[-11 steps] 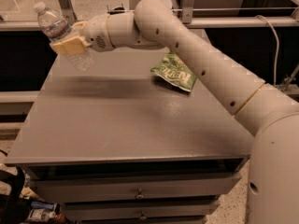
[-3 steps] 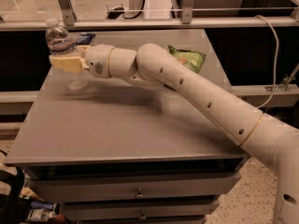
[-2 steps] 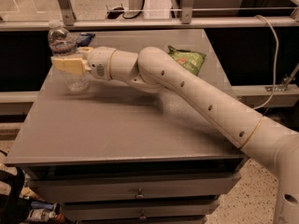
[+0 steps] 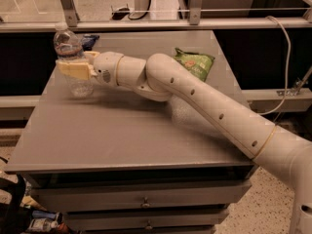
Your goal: Place water bottle upright
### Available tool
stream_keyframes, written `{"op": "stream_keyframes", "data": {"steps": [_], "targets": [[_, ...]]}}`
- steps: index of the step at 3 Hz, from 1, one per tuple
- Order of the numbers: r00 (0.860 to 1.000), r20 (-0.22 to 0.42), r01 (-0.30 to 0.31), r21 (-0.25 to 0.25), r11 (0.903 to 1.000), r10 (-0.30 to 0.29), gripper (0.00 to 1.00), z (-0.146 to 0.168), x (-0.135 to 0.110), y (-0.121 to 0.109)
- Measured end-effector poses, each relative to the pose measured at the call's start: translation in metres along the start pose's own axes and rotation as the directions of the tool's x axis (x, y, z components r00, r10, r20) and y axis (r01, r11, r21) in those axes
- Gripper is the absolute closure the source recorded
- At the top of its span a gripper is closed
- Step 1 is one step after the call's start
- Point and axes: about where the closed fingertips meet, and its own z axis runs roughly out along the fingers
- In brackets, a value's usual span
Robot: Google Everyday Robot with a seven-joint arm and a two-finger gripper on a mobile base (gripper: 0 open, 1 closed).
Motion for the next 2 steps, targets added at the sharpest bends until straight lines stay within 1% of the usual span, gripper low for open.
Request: {"op": "stream_keyframes", "data": {"steps": [1,2], "targets": [[1.0,-0.004,-0.01,0.019,0.9998,0.01,1.0,-0.0039,0.0037,0.0],[1.0,-0.004,-0.01,0.019,0.9998,0.01,0.98,-0.0037,0.0016,0.0004]]}}
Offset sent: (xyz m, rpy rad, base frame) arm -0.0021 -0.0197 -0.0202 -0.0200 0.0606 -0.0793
